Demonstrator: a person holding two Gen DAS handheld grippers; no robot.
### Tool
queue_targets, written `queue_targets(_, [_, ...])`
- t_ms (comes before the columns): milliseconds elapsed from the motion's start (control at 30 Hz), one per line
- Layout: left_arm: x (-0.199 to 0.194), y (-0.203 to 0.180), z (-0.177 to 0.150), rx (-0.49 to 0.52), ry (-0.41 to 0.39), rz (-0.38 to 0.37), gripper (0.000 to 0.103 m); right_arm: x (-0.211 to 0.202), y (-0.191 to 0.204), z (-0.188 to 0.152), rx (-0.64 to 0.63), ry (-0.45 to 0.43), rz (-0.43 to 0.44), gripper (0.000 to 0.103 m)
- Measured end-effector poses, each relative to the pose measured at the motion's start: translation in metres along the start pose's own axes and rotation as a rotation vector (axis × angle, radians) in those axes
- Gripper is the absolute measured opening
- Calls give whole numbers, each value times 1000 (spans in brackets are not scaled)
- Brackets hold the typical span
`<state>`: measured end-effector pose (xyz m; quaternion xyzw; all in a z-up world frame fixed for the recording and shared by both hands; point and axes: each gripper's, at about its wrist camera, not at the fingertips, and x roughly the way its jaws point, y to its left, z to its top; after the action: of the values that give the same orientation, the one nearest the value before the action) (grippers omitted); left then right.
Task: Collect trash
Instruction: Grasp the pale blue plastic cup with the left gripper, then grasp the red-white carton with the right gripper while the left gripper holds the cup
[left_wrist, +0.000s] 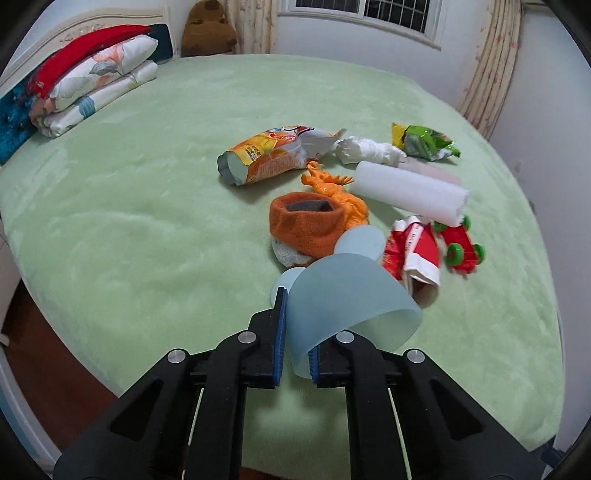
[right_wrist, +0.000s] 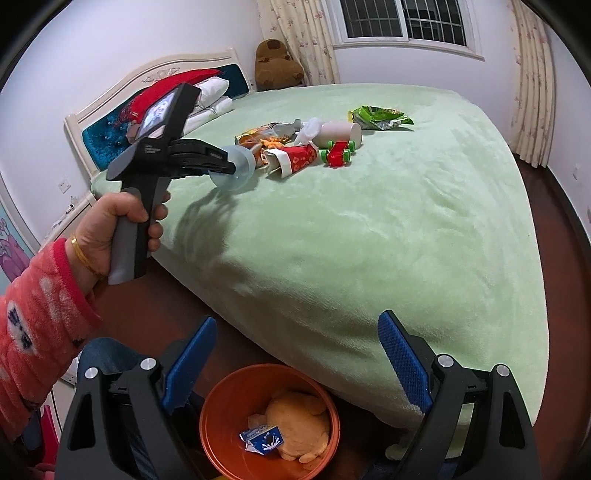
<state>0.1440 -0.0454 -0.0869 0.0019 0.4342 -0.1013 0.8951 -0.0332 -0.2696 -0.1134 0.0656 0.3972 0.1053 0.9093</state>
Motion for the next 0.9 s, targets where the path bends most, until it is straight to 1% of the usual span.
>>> queue_targets(67, [-8,1,-4,8,-18,0,10,0,0,0,4,-2,-1,87])
queue_targets(233, [-34,8,-16,4,-65,-42,10,4,2,7,-7,-4,-13,87])
queue_targets(367, [-66,16,-36,21,-114,-63,10,15,3,29,10,-18,-39,87])
queue_targets(433, [-80,22,-46,18,-135,-72,10,24,4,44,39,-26,-42,87])
queue_targets(533, [-99,33,-63,-1,-165,-65,10,43,7,76,85,-48,-36,87])
queue_targets(600, [-109,38,-71,-11,-178,-59,10,64,9,103,121,-47,-28,87])
queue_targets(733, [-121,51,-85,-36,-181,-58,10,110,9,147,228,6,19,87])
queue_targets(767, [-123,52,-86,-36,-184,-50,10,121,9,156,251,20,28,85])
queue_targets(833, [-125,59,-89,-49,-186,-48,10,135,11,167,279,34,10,83])
queue_targets(900, [-128,62,-92,-54,-190,-51,10,151,13,179,293,48,-16,82])
